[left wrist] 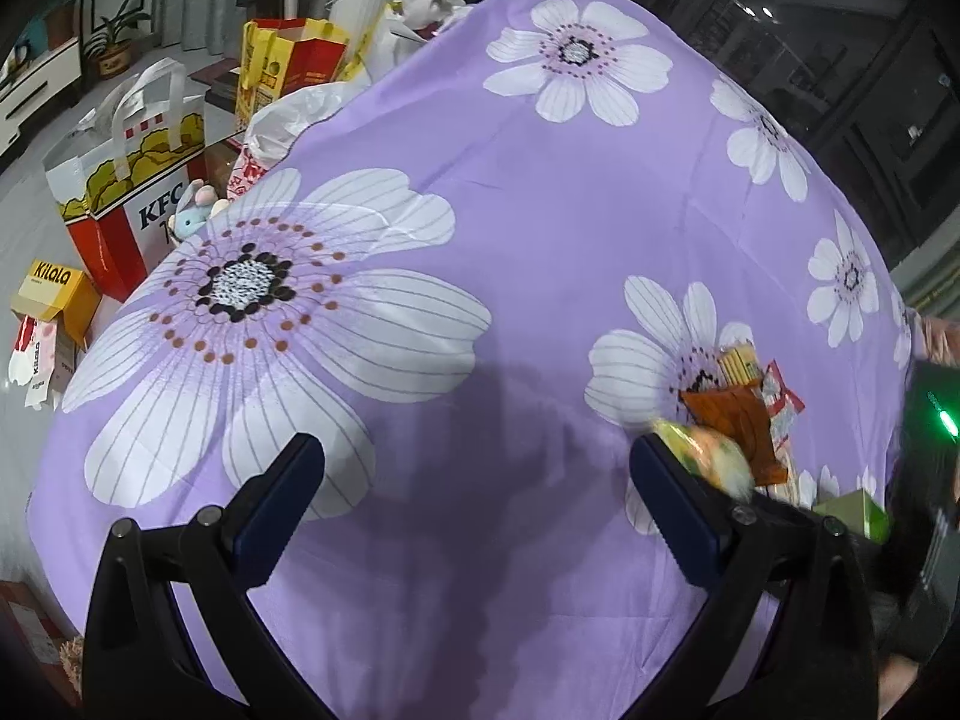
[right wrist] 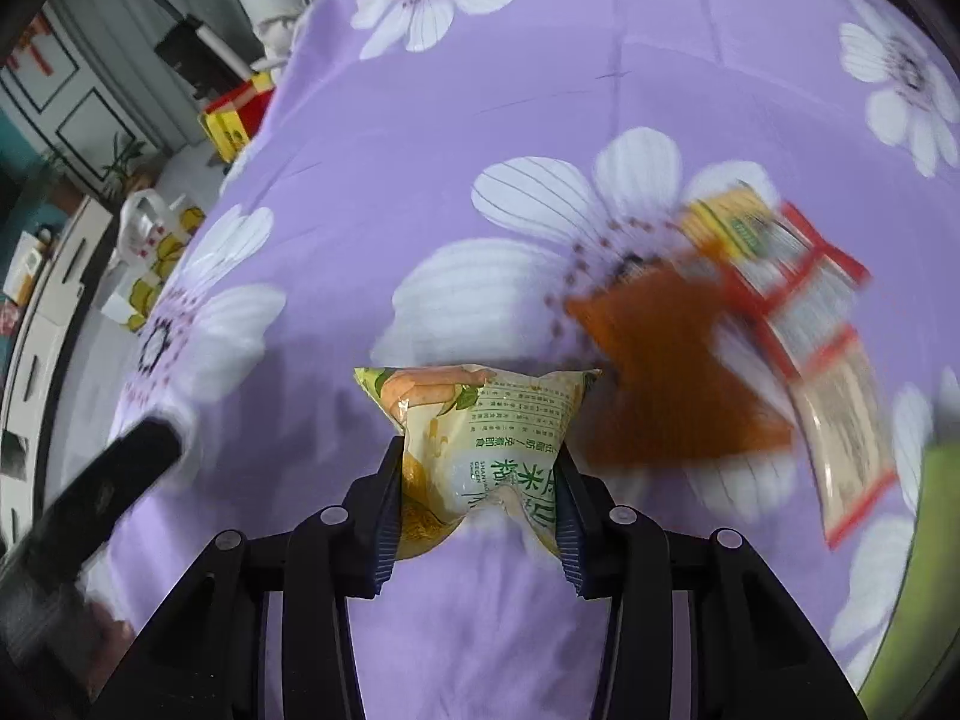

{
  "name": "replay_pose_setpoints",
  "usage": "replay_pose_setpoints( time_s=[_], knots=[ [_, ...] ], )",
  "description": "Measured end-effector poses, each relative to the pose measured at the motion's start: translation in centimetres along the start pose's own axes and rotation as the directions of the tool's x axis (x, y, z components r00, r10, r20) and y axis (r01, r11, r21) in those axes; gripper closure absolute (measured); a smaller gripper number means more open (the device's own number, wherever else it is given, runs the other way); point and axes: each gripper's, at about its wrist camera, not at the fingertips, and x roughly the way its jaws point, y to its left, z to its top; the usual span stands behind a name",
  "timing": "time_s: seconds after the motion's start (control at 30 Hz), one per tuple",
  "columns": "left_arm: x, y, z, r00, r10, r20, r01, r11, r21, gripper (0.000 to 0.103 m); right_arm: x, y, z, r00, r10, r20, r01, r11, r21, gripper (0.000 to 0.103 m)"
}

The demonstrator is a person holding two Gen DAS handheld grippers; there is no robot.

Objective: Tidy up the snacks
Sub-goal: 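Lift the yellow-green bag with the right gripper and adjust the grip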

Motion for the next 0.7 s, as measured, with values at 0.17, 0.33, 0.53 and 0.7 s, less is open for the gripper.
replay_pose_setpoints(
  time_s=[0.17,0.33,0.53,0.7],
  knots=[
    [0.5,-1.9,-1.3,1.000,0.017,-0.009,-0.016,0.998,0.061,0.001,-2.9,-1.6,-4.1,0.999,-0.031,0.029,0.030,0.999,0.033,0.058],
    [1.0,-4.4,-3.1,1.000,0.024,-0.018,-0.021,0.987,0.157,0.001,-4.0,-3.8,-5.9,0.997,-0.068,0.031,0.064,0.992,0.110,0.058],
    [1.1,-6.2,-4.6,1.000,0.014,-0.015,-0.010,0.972,0.235,0.001,-5.0,-6.6,-7.8,0.998,-0.060,0.034,0.052,0.978,0.203,0.056],
    [1.1,-7.4,-5.4,0.996,-0.067,-0.059,0.080,0.965,0.251,0.001,-6.3,-8.2,-8.4,0.994,0.022,0.103,-0.049,0.963,0.265,0.030]
  ],
)
